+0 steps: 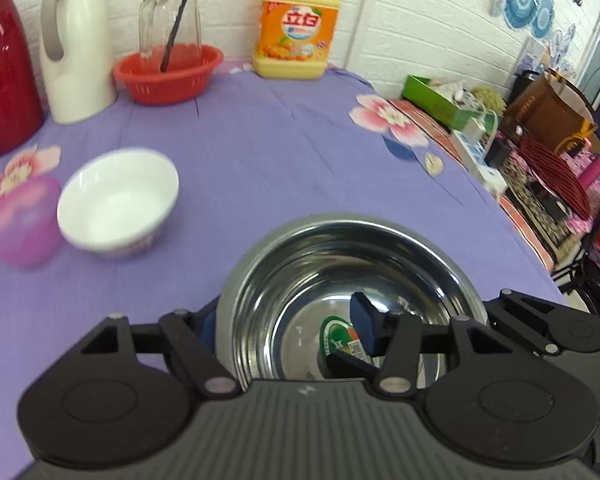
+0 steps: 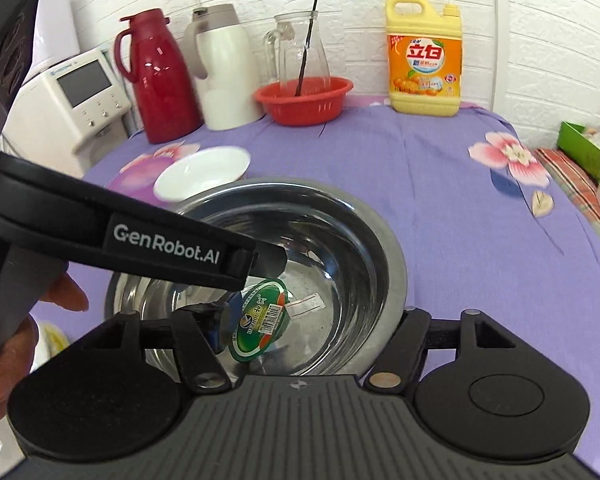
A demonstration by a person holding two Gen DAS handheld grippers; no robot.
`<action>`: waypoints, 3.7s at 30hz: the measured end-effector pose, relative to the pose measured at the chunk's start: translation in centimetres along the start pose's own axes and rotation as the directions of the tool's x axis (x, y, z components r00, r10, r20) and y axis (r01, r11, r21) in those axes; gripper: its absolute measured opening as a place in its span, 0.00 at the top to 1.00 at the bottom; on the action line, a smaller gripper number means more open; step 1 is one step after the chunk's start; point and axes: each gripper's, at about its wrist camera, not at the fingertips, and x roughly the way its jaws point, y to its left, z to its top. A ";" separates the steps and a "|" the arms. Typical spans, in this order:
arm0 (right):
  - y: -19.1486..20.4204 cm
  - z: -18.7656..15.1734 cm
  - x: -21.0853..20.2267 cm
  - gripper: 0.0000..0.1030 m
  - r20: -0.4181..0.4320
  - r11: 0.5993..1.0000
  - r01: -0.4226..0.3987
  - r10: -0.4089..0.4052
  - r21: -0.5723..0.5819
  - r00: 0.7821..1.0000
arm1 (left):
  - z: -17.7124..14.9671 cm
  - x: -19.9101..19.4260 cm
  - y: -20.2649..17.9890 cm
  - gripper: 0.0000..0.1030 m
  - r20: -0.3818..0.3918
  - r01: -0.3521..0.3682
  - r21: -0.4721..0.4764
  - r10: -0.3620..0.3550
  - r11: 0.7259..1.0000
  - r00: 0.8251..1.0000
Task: Organize plates and bowls
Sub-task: 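Grasp the steel bowl rim with the left gripper and lift it, then carry the steel bowl with the left gripper to the white patterned bowl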
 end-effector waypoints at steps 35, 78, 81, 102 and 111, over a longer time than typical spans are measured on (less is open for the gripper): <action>-1.8 -7.2 -7.0 0.00 0.093 0.992 0.037 -0.049 0.122 0.995 | -6.8 -5.8 3.2 0.29 0.113 -0.013 -0.100 0.024 0.995 0.993; 2.8 7.4 2.6 0.00 0.044 0.987 -0.014 0.021 -0.158 0.999 | 0.9 -3.9 14.6 0.29 0.140 -0.048 -0.125 0.066 0.991 0.988; 2.9 9.5 4.7 0.00 0.055 0.990 -0.026 0.033 -0.136 0.998 | 4.5 -3.1 16.3 0.29 0.163 0.002 -0.128 0.019 0.992 0.986; 2.8 11.4 17.6 0.00 -0.136 0.991 -0.117 0.107 -0.066 0.985 | 12.0 9.7 21.0 0.33 -0.037 0.055 0.003 -0.055 0.998 0.998; 4.0 11.2 18.7 0.00 -0.159 0.990 -0.079 0.060 -0.116 0.985 | 11.1 9.5 20.8 0.33 -0.068 0.124 -0.056 -0.128 0.991 0.989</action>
